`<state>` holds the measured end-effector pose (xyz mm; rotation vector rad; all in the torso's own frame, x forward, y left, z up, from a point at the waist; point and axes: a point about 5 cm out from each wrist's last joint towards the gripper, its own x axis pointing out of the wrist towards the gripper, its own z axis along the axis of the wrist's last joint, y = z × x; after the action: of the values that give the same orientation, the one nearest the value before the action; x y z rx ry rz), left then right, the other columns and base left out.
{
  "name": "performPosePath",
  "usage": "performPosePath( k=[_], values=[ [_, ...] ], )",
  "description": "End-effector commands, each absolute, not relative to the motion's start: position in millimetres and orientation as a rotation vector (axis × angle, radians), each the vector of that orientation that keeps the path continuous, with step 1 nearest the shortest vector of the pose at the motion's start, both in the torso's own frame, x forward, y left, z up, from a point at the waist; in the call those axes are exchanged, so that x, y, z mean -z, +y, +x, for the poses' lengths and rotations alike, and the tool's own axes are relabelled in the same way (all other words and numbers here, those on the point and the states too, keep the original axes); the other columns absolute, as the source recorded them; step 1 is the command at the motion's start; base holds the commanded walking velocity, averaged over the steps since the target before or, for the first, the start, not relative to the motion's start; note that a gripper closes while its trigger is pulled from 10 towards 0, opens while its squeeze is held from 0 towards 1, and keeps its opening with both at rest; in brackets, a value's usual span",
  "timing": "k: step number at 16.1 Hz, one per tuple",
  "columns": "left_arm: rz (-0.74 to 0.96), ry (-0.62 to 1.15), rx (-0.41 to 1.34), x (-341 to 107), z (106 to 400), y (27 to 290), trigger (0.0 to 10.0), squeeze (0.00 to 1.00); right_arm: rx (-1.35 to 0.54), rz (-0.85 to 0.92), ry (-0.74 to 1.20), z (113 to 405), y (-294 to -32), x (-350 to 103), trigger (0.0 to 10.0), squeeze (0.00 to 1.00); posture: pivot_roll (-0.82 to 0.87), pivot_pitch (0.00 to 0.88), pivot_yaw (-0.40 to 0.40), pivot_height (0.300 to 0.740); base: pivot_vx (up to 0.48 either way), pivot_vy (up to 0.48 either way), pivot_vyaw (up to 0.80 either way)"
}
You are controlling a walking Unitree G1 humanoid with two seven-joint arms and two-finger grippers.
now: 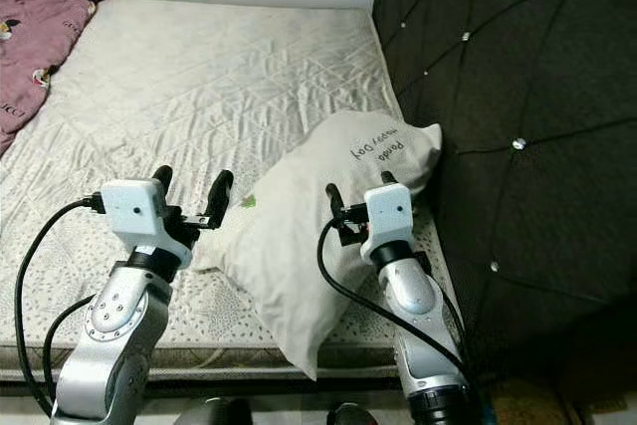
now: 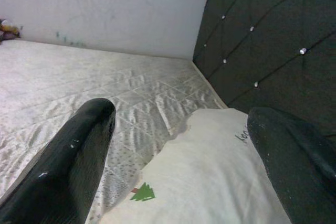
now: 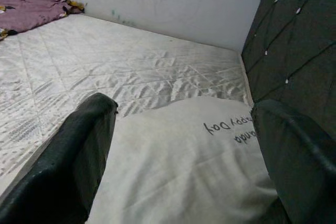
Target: Clean up the room
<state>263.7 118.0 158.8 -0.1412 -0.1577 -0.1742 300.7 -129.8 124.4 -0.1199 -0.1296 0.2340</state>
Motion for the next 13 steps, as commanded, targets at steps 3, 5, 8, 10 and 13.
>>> performPosePath(
  k=[3,5,8,10,13],
  values=[
    [-0.114,-0.143,0.160,-157,259,121,10.0,0.00,-0.223,-0.098,-0.094,297,-134,-121,10.0,0.00,-0.07,0.183,-0.024,0.740,0.000,0.000,0.00],
    [-0.059,-0.104,0.103,-148,249,141,10.0,0.00,-0.209,-0.042,-0.063,293,-139,-119,10.0,0.00,-0.07,0.217,-0.024,0.740,0.000,0.000,0.00],
    [0.010,-0.051,-0.001,-134,233,166,10.0,0.00,-0.208,0.026,-0.001,282,-141,-112,10.0,0.00,-0.06,0.249,-0.030,0.740,0.000,0.000,0.00],
    [0.051,-0.044,-0.036,-129,225,177,10.0,0.00,-0.221,0.032,0.013,273,-141,-110,10.0,0.00,-0.06,0.255,-0.035,0.740,0.000,0.000,0.00],
    [0.077,-0.025,-0.087,-122,214,191,10.0,0.00,-0.214,0.056,0.029,261,-145,-110,10.0,0.00,-0.05,0.265,-0.038,0.740,0.000,0.000,0.00]
  ],
)
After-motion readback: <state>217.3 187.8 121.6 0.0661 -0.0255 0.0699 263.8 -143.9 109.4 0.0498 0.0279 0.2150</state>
